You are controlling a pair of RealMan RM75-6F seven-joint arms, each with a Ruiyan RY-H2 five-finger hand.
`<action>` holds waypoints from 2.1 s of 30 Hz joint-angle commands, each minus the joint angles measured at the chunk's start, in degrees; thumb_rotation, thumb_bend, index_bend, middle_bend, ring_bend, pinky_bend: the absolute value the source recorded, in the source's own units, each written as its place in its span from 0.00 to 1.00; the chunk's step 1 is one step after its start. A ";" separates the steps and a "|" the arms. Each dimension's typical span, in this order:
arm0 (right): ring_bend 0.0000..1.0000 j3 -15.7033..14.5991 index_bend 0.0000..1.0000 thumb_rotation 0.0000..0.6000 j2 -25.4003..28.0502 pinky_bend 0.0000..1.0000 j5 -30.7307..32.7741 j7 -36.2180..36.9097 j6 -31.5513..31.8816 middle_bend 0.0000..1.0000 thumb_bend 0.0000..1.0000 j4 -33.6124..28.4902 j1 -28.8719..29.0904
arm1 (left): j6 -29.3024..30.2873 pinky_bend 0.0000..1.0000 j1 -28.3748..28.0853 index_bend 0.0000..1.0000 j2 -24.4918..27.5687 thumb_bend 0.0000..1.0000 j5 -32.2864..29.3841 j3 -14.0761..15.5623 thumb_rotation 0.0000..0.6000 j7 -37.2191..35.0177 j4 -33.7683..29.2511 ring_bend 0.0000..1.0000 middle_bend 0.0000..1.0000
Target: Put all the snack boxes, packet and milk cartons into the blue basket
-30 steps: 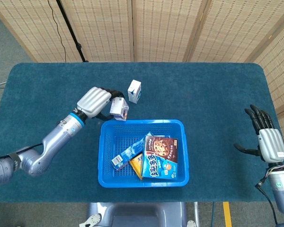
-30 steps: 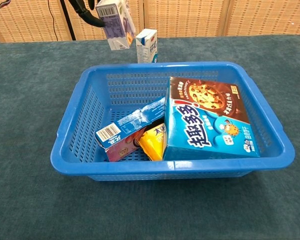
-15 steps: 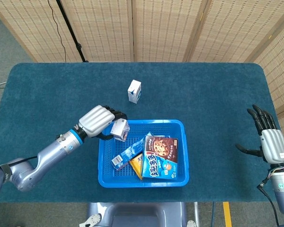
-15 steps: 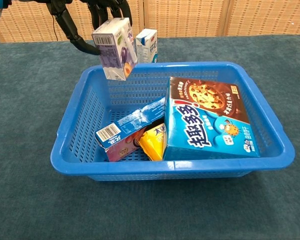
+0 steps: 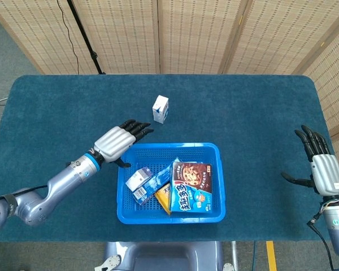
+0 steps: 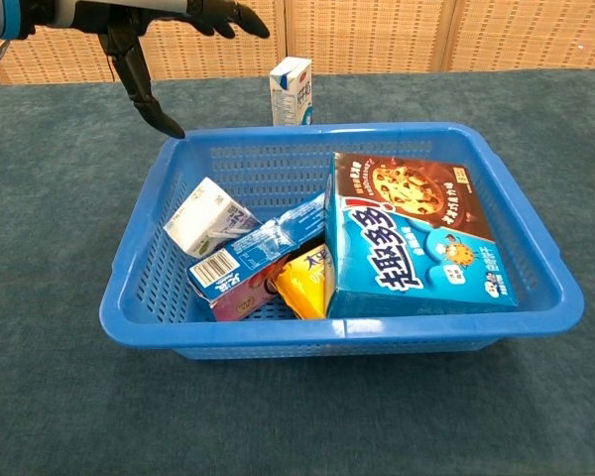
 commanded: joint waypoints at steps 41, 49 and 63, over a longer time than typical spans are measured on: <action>0.00 1.96 0.00 1.00 -1.26 0.00 5.38 0.10 -3.91 0.00 0.00 3.74 1.11 | -27.66 0.00 -25.83 0.00 -37.46 0.12 -14.40 -4.84 1.00 1.62 69.95 0.00 0.00; 0.00 2.22 0.00 1.00 -1.45 0.00 6.34 0.42 -5.18 0.00 0.00 4.51 1.39 | -30.15 0.06 -28.69 0.00 -43.62 0.19 -12.20 -4.75 1.00 -0.04 79.27 0.02 0.00; 0.00 2.48 0.00 1.00 -1.76 0.00 7.57 1.51 -7.53 0.00 0.00 6.04 1.97 | -31.72 0.29 -30.77 0.25 -49.61 0.34 -9.31 -5.78 1.00 -1.68 88.70 0.35 0.28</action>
